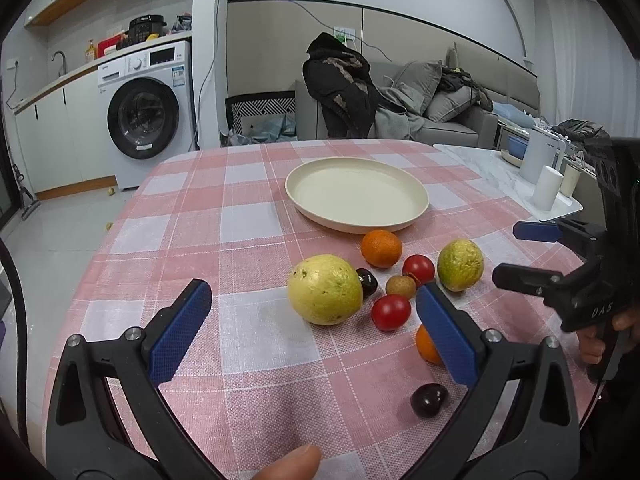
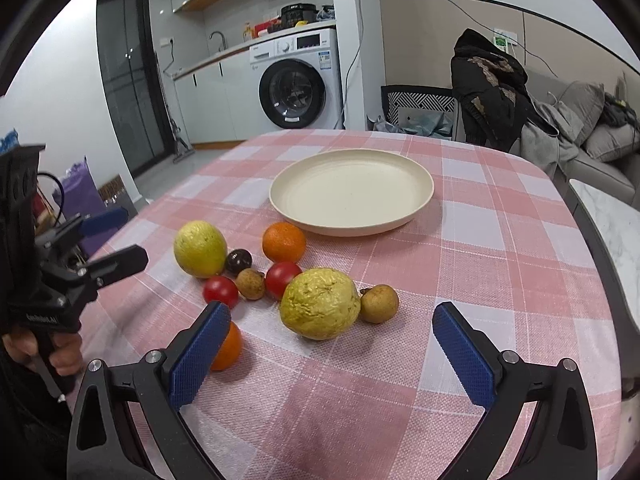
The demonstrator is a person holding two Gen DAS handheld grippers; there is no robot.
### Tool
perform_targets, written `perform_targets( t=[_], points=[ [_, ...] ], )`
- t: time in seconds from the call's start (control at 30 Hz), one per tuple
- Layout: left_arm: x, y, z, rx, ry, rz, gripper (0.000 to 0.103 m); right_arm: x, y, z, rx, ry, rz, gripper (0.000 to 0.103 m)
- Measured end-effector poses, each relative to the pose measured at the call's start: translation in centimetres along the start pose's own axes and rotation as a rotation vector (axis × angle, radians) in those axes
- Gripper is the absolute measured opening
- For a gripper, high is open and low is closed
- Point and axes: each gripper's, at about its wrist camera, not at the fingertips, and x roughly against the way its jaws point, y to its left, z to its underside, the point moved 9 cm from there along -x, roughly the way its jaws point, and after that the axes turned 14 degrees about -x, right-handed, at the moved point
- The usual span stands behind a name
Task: Organize fruits
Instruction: 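Grasp the large pale yellow grapefruit with the left tool while the right tool grasps the green citrus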
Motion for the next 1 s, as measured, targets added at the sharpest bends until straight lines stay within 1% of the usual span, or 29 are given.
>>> perform_targets(
  t=[0.1,0.2,0.27,0.33,0.4,0.47,0.53,0.57,0.7,0.77,0.9,0.93,0.97,1.0],
  points=[
    [-1.1,0.4,0.0,0.008,0.030,0.010,0.102,-0.8,0.4,0.3,0.002,0.037,-0.026,0.103],
    [-2.2,0.6,0.1,0.005,0.058,0.012,0.100,-1.4,0.7,0.9,0.012,0.078,-0.045,0.096],
    [-2.9,0.7,0.2,-0.003,0.072,0.019,0.099,-1.8,0.7,1.1,0.004,0.097,-0.059,0.089],
    [-3.5,0.5,0.3,-0.010,0.089,0.024,0.098,-2.1,0.6,1.1,-0.013,0.116,-0.068,0.086],
    [-4.0,0.5,0.5,-0.016,0.102,0.025,0.098,-2.3,0.5,1.1,-0.018,0.123,-0.064,0.084],
    [-4.6,0.6,0.7,-0.026,0.121,0.009,0.098,-2.6,0.5,1.0,-0.017,0.125,-0.057,0.082],
    [-5.2,0.6,0.9,-0.017,0.134,0.026,0.095,-2.8,0.6,0.9,-0.011,0.132,-0.052,0.079],
    [-5.3,0.7,0.8,-0.010,0.135,0.030,0.095,-3.0,0.7,0.9,-0.008,0.137,-0.047,0.076],
    [-6.0,1.0,0.5,-0.011,0.139,0.033,0.095,-3.5,0.8,0.8,-0.003,0.146,-0.038,0.075],
    [-6.4,1.1,0.4,-0.010,0.149,0.033,0.094,-3.7,0.8,0.7,0.004,0.149,-0.031,0.072],
    [-7.5,0.8,0.8,-0.013,0.190,0.060,0.081,-4.2,1.0,0.8,0.024,0.161,-0.025,0.068],
    [-7.7,0.6,0.9,-0.013,0.197,0.074,0.076,-4.3,1.0,0.8,0.027,0.163,-0.019,0.066],
    [-7.8,0.4,1.0,-0.013,0.201,0.086,0.074,-4.5,1.0,0.8,0.030,0.166,-0.011,0.062],
    [-7.9,0.2,1.1,-0.014,0.204,0.097,0.069,-4.6,1.0,0.9,0.034,0.168,-0.002,0.060]
  ],
)
